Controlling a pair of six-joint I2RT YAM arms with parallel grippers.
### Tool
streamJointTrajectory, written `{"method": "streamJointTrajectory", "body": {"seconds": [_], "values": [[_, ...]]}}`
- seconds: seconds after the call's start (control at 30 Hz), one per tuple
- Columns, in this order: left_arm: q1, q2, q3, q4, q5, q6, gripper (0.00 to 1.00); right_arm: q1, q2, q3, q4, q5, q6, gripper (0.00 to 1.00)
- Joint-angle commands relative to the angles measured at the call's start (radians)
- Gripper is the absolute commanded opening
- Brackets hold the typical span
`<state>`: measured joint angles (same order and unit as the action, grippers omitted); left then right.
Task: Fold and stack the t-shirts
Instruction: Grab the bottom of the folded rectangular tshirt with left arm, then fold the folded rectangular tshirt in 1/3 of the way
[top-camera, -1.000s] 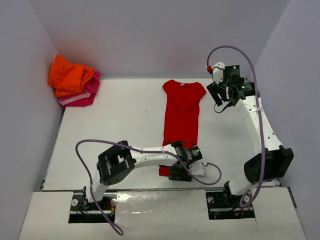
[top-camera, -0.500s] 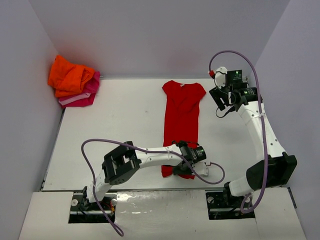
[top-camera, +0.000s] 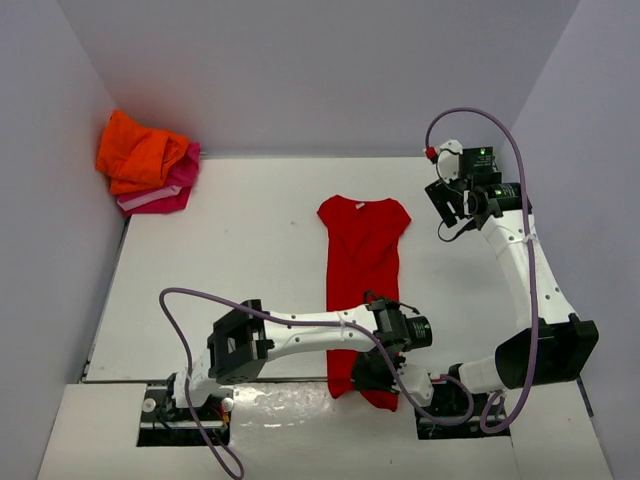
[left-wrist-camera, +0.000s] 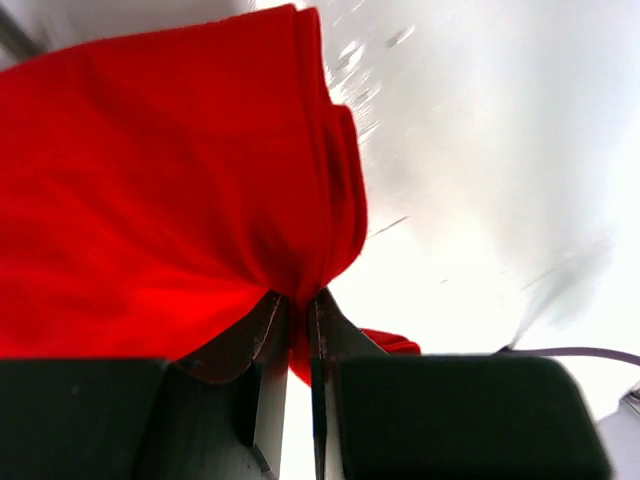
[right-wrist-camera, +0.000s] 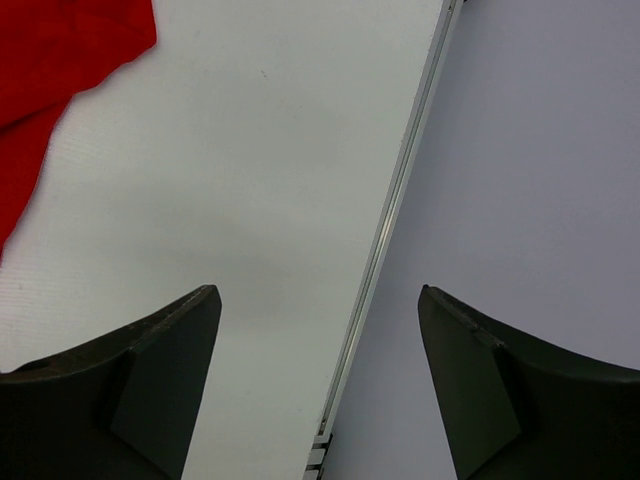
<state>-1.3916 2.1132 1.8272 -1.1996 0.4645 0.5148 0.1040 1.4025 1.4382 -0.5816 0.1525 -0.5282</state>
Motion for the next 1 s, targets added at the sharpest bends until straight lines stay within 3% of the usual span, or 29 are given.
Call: {"method": "streamJointTrajectory", "body": {"seconds": [0.0,0.2,0.37,0.67,0.87,0.97], "values": [[0.002,-0.086,0.127,-0.22,0.154,0.079,0.0,-0.004,-0.045,-0.009,0.046,-0.006,-0.007,0.77],[0.006,-0.083,0.179,-0.27,0.19,0.106,0.0,-0.004,-0.041,-0.001,0.046,-0.01,0.001,0.77],[0.062,-0.077,0.201,-0.243,0.124,0.122,0.0,-0.004,-0.028,0.017,0.046,-0.014,0.003,0.77],[0.265,-0.002,0.368,-0.103,-0.115,0.134,0.0,-0.004,-0.031,0.059,0.067,-0.002,0.005,0.75],[0.315,0.1,0.495,-0.116,-0.122,0.165,0.0,-0.004,-0.04,0.067,0.097,0.002,0.023,0.74],[0.322,0.11,0.486,-0.078,-0.139,0.191,0.0,-0.005,-0.044,0.055,0.118,0.005,0.025,0.74]]}}
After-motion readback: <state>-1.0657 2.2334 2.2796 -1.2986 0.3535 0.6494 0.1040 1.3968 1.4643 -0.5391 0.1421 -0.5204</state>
